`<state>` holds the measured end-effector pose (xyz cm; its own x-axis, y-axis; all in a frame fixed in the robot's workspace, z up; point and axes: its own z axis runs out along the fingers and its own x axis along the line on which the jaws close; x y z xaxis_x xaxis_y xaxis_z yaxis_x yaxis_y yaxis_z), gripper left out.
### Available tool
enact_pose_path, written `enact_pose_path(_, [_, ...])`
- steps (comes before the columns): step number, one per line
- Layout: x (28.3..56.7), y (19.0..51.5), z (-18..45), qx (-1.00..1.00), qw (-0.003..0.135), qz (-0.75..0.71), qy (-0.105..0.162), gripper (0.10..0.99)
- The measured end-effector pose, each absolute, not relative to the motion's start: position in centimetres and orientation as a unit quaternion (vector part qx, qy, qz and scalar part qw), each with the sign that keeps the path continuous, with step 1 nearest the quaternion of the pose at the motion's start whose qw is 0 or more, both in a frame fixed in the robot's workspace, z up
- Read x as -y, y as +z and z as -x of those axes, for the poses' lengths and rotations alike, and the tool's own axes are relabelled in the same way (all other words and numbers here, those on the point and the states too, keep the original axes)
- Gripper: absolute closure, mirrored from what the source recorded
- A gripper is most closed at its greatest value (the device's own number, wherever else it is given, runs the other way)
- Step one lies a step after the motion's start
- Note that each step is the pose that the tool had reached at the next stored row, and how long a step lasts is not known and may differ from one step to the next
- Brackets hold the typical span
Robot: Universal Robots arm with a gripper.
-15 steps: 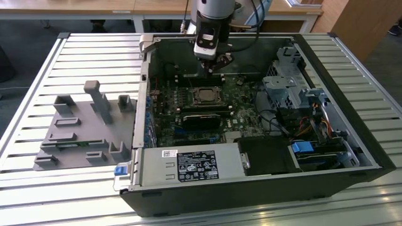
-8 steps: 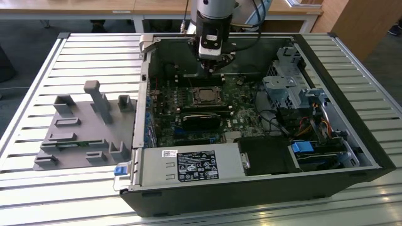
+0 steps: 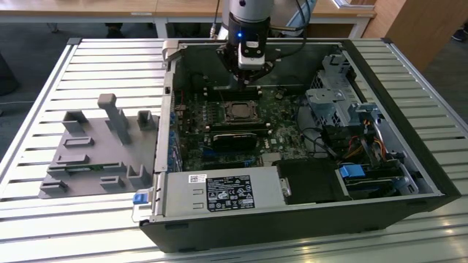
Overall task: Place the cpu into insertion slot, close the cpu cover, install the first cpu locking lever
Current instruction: 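Install the first cpu locking lever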
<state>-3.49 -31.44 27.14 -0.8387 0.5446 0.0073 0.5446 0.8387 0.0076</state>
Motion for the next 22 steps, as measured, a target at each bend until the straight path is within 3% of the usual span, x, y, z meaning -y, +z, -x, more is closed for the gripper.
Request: enact_pose_path(22, [31.44, 27.13, 3.49, 0.990, 0.003, 0.138, -0.004, 0.980])
